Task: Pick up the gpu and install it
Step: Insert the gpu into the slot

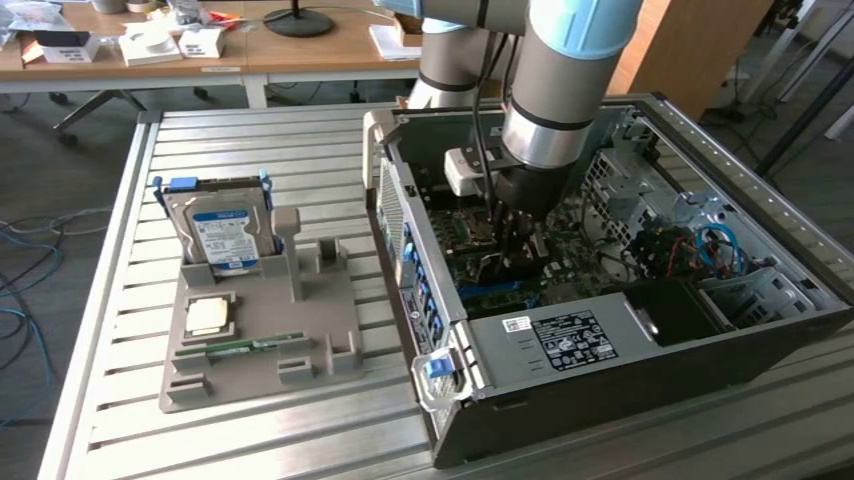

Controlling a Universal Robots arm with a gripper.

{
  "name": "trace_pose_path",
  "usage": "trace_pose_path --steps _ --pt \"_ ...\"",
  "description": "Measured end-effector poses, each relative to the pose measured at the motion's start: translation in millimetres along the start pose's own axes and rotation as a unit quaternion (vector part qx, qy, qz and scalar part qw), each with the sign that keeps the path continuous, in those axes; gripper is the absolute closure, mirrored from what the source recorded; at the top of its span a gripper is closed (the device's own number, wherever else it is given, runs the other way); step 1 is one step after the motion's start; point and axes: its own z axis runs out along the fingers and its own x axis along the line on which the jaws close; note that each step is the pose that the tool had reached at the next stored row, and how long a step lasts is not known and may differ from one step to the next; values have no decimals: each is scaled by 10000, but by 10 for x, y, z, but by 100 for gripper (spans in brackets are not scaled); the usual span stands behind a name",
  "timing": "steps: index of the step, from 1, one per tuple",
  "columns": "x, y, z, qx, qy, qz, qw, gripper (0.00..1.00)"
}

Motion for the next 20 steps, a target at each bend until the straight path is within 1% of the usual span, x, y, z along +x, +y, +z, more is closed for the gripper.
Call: trace_pose_path --steps 9,20 --pt "-4 19 22 21 0 -2 10000 74" --pt "-4 53 35 29 0 -3 10000 74"
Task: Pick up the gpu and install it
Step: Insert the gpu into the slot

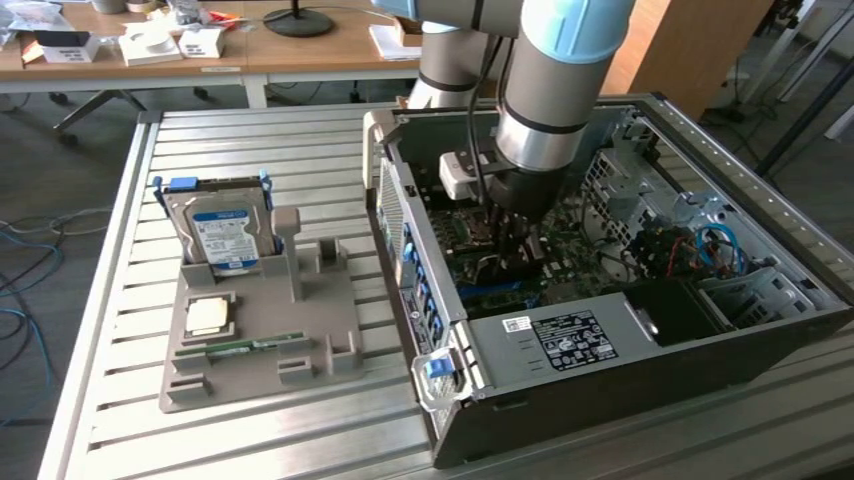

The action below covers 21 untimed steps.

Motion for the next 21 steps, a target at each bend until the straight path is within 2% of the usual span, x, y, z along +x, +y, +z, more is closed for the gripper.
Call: trace_pose_path --steps 5,21 --pt "1 24 3 -1 0 0 10000 74" --pt "1 27 11 -1 1 1 10000 74"
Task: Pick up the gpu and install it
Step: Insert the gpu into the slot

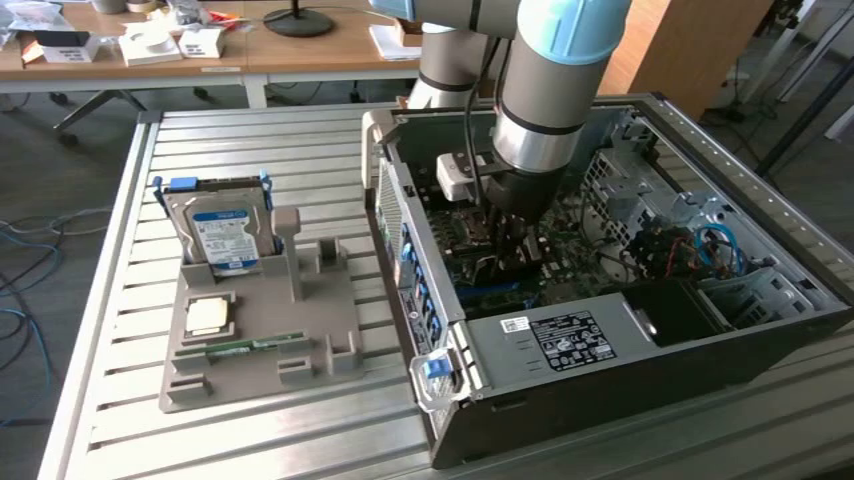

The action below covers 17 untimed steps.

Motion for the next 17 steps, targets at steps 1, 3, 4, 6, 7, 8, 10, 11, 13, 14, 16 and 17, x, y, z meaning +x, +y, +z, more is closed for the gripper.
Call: trace_pose_path --steps 1,3,4,6,7,8,10,11,13,14,16,17 --pt "0 0 0 0 0 0 10000 74" --pt "0 0 1 0 -1 0 10000 74" --pt "0 0 3 0 -1 0 10000 74" --pt "0 0 7 0 0 0 10000 74" --pt "0 0 6 0 0 0 10000 74" --pt "0 0 7 0 0 0 10000 74" --pt "0 1 9 0 0 0 10000 74" --pt "0 1 11 0 0 0 10000 74" --pt "0 1 11 0 0 0 10000 74" --pt "0 1 11 0 0 0 10000 74" --pt "0 0 12 0 -1 0 10000 74" --pt "0 1 12 0 0 0 10000 74"
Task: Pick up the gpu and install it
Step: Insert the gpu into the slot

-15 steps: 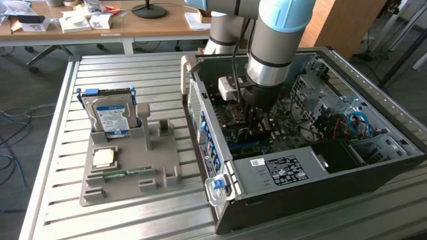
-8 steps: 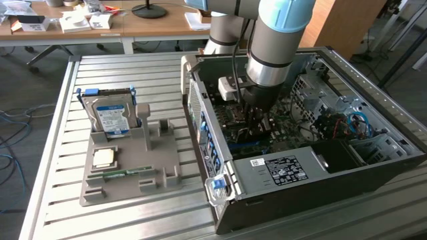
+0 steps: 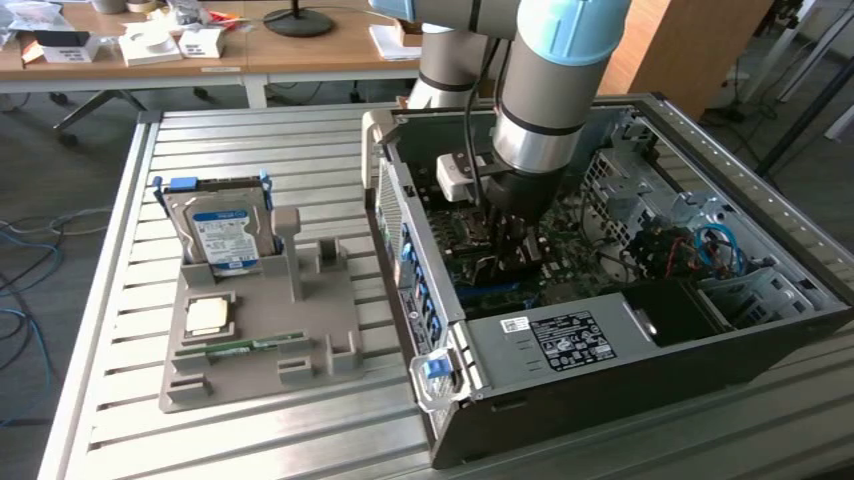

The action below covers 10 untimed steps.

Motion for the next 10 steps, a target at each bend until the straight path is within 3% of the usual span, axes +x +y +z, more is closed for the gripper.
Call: trace_pose_path --steps 10 --pt "-1 5 5 3 -5 5 10000 73"
